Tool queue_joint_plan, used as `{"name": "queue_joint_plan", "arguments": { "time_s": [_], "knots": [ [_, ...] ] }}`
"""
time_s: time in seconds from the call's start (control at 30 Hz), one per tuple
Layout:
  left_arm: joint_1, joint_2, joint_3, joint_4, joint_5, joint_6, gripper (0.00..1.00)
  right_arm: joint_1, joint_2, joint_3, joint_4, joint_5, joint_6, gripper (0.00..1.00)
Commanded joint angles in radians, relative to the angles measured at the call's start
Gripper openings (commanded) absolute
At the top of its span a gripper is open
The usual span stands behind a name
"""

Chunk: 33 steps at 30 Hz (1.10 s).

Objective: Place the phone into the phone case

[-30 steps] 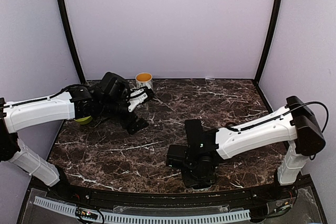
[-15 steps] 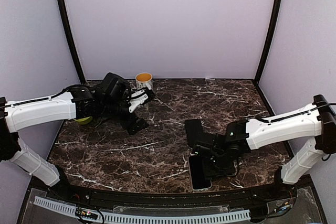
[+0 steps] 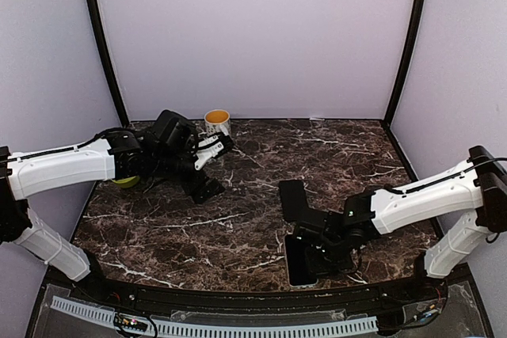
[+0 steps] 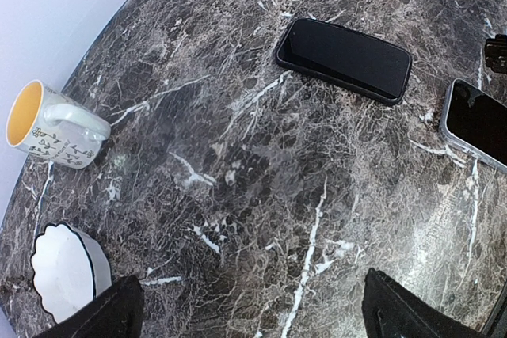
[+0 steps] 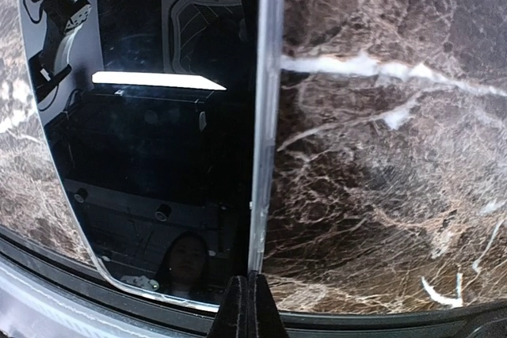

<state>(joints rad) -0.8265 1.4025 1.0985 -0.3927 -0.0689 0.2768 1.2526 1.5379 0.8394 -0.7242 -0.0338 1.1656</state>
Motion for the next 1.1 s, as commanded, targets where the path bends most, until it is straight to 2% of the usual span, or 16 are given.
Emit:
{"name": "queue_joint_plan", "arguments": {
  "time_s": [0.0,0.1,0.17,0.3,0.37,0.47,0.5,0.9,1.07],
  "knots": [
    [0.004,-0.004,-0.011,-0.011,-0.006,0.013,0.99,0.038,0.118,-0.048,0.014,-0.020,-0.013,0.00],
    [0.006,-0.002,-0.010,-0.011,-0.003,0.013,0.99,0.040,0.158,-0.017,-0.059,0.009,-0.026,0.00],
    [0.005,-0.001,-0.011,-0.010,-0.003,0.013,0.99,0.040,0.172,0.043,-0.127,0.056,-0.041,0.04],
    [0.005,0.004,-0.011,-0.012,-0.002,0.013,0.99,0.039,0.194,0.244,-0.311,0.192,-0.065,0.26],
    [0.005,0.003,-0.010,-0.012,-0.004,0.013,0.99,0.039,0.218,0.335,-0.361,0.239,-0.074,0.44],
    [0.004,0.003,-0.011,-0.012,-0.007,0.015,0.99,0.038,0.224,0.394,-0.317,0.234,-0.076,0.94],
    [0.004,0.003,-0.012,-0.012,-0.007,0.016,0.99,0.034,0.222,0.393,-0.292,0.222,-0.071,0.98],
    [0.005,0.009,-0.012,-0.016,-0.016,0.018,0.99,0.004,0.221,0.262,-0.060,0.091,0.026,0.98],
    [0.007,0.010,-0.011,-0.017,-0.014,0.018,0.99,0.004,0.237,0.220,-0.076,0.096,0.039,0.99]
  ]
}}
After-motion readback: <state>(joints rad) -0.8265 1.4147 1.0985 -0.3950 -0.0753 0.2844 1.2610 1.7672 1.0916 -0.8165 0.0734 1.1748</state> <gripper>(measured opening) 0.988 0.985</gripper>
